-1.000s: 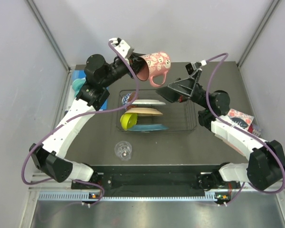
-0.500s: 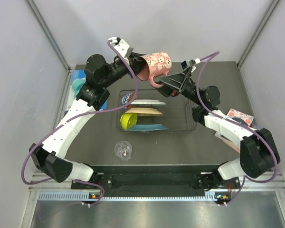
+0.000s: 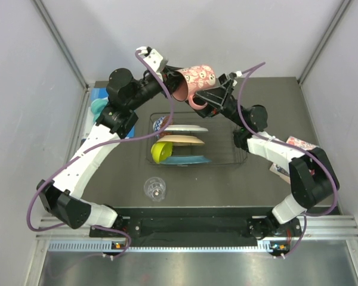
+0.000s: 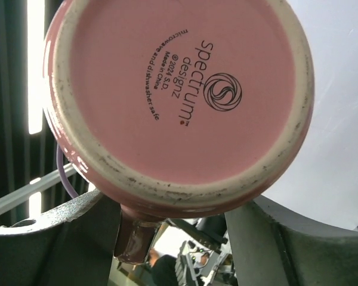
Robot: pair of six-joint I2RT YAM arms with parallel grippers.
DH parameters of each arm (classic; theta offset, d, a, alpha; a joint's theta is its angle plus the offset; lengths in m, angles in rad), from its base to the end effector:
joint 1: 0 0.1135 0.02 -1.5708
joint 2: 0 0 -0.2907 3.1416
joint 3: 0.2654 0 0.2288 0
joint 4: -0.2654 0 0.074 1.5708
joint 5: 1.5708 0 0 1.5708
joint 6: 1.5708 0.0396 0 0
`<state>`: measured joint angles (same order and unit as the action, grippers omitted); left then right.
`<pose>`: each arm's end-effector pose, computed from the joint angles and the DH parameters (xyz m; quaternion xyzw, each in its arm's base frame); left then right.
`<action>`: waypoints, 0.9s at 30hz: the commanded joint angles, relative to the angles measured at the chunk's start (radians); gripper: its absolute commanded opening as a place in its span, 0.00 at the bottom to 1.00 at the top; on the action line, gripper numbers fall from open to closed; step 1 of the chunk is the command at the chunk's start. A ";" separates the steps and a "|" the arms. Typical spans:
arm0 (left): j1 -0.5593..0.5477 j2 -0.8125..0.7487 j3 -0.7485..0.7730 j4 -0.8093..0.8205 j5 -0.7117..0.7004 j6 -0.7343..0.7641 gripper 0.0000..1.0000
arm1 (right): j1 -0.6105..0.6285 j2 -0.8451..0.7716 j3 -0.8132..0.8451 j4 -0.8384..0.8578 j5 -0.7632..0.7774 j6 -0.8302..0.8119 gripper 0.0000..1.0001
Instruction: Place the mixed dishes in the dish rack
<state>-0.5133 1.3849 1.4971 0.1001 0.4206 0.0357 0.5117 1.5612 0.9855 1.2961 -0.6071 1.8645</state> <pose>0.2417 -0.1548 0.5068 0.3229 0.5473 -0.3074 0.7083 0.2637 0.1740 0.4046 0.0341 0.4774 0.8525 0.2102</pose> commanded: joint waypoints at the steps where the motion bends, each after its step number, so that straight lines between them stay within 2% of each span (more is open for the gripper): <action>1: -0.013 -0.040 0.020 0.168 0.010 -0.017 0.00 | 0.017 0.011 0.058 0.256 0.003 0.042 0.65; 7: -0.013 -0.043 0.017 0.164 0.017 -0.011 0.00 | 0.019 0.039 0.070 0.319 -0.008 0.091 0.63; 13: -0.013 -0.044 0.008 0.162 0.017 -0.005 0.00 | 0.028 0.053 0.099 0.328 -0.022 0.101 0.54; 19: -0.011 -0.047 -0.012 0.173 0.009 0.001 0.00 | 0.039 0.048 0.102 0.347 -0.019 0.114 0.50; 27: -0.013 -0.038 -0.003 0.151 0.009 0.009 0.00 | 0.051 0.045 0.157 0.353 -0.040 0.119 0.51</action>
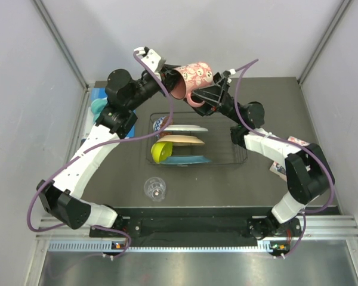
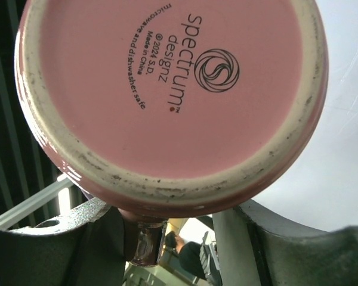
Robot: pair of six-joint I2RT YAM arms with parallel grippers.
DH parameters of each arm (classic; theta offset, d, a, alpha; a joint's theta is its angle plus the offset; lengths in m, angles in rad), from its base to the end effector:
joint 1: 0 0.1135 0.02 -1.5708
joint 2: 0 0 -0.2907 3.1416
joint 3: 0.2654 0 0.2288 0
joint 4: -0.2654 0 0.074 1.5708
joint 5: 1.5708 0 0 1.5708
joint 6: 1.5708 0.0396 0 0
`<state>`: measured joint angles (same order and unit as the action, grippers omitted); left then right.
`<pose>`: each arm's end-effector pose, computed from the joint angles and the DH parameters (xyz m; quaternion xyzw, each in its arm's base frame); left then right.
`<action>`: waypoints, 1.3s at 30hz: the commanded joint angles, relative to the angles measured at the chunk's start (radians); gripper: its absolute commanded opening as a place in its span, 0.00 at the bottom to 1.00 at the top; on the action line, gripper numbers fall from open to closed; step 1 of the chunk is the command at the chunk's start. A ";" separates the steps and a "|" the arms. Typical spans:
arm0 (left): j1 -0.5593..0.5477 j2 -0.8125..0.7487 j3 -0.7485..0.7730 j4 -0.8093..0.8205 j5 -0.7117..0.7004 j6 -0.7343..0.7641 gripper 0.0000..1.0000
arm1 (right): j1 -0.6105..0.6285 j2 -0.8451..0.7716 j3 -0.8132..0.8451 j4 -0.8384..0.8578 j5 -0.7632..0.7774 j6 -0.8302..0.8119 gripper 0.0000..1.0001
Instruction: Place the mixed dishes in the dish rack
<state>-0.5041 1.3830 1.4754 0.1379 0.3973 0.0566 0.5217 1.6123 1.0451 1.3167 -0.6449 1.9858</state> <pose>0.2445 -0.1524 0.5044 0.3171 0.5424 -0.2900 0.7219 0.2724 0.1840 0.4079 0.0370 0.4758 0.8657 0.1509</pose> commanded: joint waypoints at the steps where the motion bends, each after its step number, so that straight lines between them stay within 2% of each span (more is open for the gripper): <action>1: -0.022 -0.038 0.017 0.117 0.032 -0.012 0.00 | 0.041 -0.009 0.098 0.329 -0.002 -0.002 0.52; 10: -0.025 -0.038 0.000 0.117 0.031 0.003 0.00 | 0.049 -0.018 0.125 0.317 -0.022 -0.015 0.51; 12: -0.027 -0.039 -0.006 0.118 0.031 0.005 0.00 | 0.049 -0.022 0.122 0.308 -0.024 -0.018 0.45; 13: -0.027 -0.042 -0.009 0.120 0.028 0.006 0.00 | 0.049 -0.022 0.121 0.308 -0.024 -0.018 0.38; 15: -0.027 -0.045 -0.021 0.120 0.026 0.011 0.00 | 0.049 -0.020 0.124 0.312 -0.024 -0.015 0.31; 19: -0.025 -0.059 -0.047 0.124 0.025 0.026 0.00 | 0.049 -0.014 0.148 0.296 -0.053 -0.015 0.07; 21: -0.027 -0.059 -0.056 0.117 0.025 0.034 0.00 | 0.050 -0.009 0.173 0.297 -0.071 -0.012 0.01; 30: -0.027 -0.098 -0.176 0.042 0.037 0.038 0.00 | 0.032 -0.025 0.201 0.297 -0.101 -0.053 0.00; 32: -0.027 -0.114 -0.210 0.026 0.023 0.040 0.07 | 0.024 -0.035 0.199 0.299 -0.104 -0.073 0.00; 34: -0.027 -0.124 -0.221 -0.006 0.008 0.048 0.19 | 0.021 -0.051 0.193 0.270 -0.110 -0.097 0.00; 37: -0.027 -0.136 -0.233 -0.030 0.002 0.054 0.27 | 0.009 -0.057 0.170 0.269 -0.098 -0.105 0.00; 38: -0.027 -0.139 -0.236 -0.038 -0.002 0.054 0.46 | 0.006 -0.057 0.161 0.279 -0.091 -0.107 0.00; 39: -0.027 -0.140 -0.234 -0.049 -0.005 0.046 0.55 | 0.003 -0.061 0.155 0.285 -0.078 -0.107 0.00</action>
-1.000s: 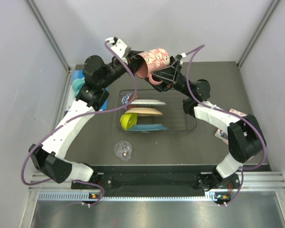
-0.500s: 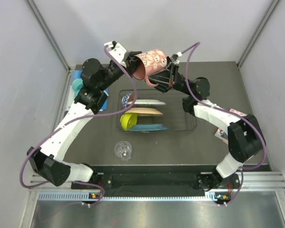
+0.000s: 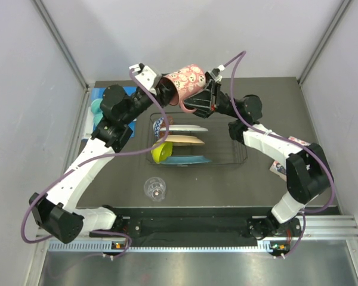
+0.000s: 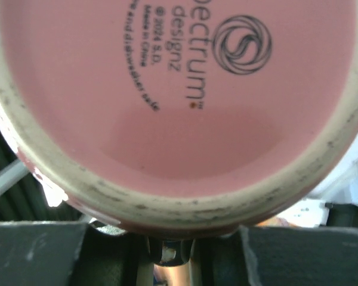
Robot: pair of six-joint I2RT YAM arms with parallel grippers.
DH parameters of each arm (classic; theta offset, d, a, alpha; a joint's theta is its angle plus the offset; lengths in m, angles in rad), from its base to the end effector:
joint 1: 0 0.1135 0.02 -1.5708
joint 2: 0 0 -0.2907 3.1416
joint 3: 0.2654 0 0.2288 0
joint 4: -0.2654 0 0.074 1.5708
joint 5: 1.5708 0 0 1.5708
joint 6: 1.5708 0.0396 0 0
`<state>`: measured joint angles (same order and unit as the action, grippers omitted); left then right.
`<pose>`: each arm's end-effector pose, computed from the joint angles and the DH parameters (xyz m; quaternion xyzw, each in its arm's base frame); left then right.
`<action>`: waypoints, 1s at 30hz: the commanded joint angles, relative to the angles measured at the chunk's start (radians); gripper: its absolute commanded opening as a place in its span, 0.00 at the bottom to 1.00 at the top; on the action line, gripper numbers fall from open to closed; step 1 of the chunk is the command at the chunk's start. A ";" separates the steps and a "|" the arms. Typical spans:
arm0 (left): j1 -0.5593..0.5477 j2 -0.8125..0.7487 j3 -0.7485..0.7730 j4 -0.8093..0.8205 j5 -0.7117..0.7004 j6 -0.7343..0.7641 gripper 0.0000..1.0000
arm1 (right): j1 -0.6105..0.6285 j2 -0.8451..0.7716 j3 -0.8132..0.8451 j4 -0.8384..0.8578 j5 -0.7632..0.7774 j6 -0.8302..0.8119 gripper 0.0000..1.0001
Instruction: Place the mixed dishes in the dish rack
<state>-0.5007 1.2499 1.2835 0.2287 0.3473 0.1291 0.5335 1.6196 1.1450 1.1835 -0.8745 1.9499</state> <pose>0.2167 -0.1339 0.4856 0.3160 0.5275 -0.2477 0.7487 0.2717 0.1957 0.4210 -0.0461 0.5377 0.8361 0.0986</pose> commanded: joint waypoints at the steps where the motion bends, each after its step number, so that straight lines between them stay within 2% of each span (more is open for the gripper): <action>1: -0.030 -0.009 -0.041 -0.159 0.042 -0.029 0.62 | -0.016 -0.075 0.050 0.424 0.160 -0.074 0.00; 2: -0.030 -0.007 -0.036 -0.172 0.041 -0.032 0.65 | -0.018 -0.076 0.044 0.426 0.166 -0.077 0.00; 3: -0.030 -0.012 -0.035 -0.181 0.035 -0.036 0.78 | -0.020 -0.081 0.044 0.424 0.164 -0.078 0.00; 4: -0.030 -0.015 -0.030 -0.207 0.032 -0.036 0.87 | -0.029 -0.090 0.041 0.418 0.164 -0.081 0.00; 8: -0.029 -0.044 -0.026 -0.261 0.010 -0.026 0.90 | -0.067 -0.119 0.019 0.371 0.152 -0.104 0.00; 11: -0.030 -0.079 -0.027 -0.305 0.002 -0.016 0.99 | -0.115 -0.155 0.022 0.288 0.108 -0.158 0.00; 17: -0.030 -0.168 -0.017 -0.354 -0.034 -0.016 0.99 | -0.240 -0.219 0.029 0.079 0.010 -0.297 0.00; 18: -0.030 -0.182 -0.009 -0.383 -0.063 -0.019 0.99 | -0.260 -0.249 0.022 -0.033 -0.004 -0.334 0.00; 19: -0.030 -0.190 -0.003 -0.402 -0.083 -0.022 0.99 | -0.294 -0.268 0.021 -0.115 -0.020 -0.438 0.00; 20: -0.030 -0.207 0.008 -0.426 -0.106 -0.028 0.99 | -0.305 -0.289 0.048 -0.298 -0.023 -0.560 0.00; 21: -0.030 -0.217 0.007 -0.448 -0.123 -0.023 0.99 | -0.309 -0.352 0.079 -0.752 0.021 -0.723 0.00; 22: -0.030 -0.228 0.005 -0.488 -0.169 -0.017 0.99 | -0.303 -0.371 0.137 -1.064 0.111 -1.145 0.00; 23: -0.029 -0.240 -0.003 -0.502 -0.194 -0.003 0.99 | -0.278 -0.372 0.270 -1.269 0.205 -1.316 0.00; 24: -0.029 -0.265 -0.012 -0.515 -0.217 0.003 0.99 | -0.253 -0.357 0.321 -1.412 0.386 -1.521 0.00; 25: -0.027 -0.277 -0.027 -0.540 -0.250 0.007 0.99 | -0.219 -0.349 0.358 -1.613 0.452 -1.569 0.00; 30: -0.024 -0.332 -0.062 -0.595 -0.289 0.004 0.99 | -0.196 -0.405 0.257 -1.673 0.681 -1.664 0.00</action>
<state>-0.5282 0.9611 1.2419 -0.3084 0.1314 0.1268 0.3099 1.2808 1.4338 -0.1909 -0.4717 0.6262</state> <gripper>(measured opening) 0.987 0.201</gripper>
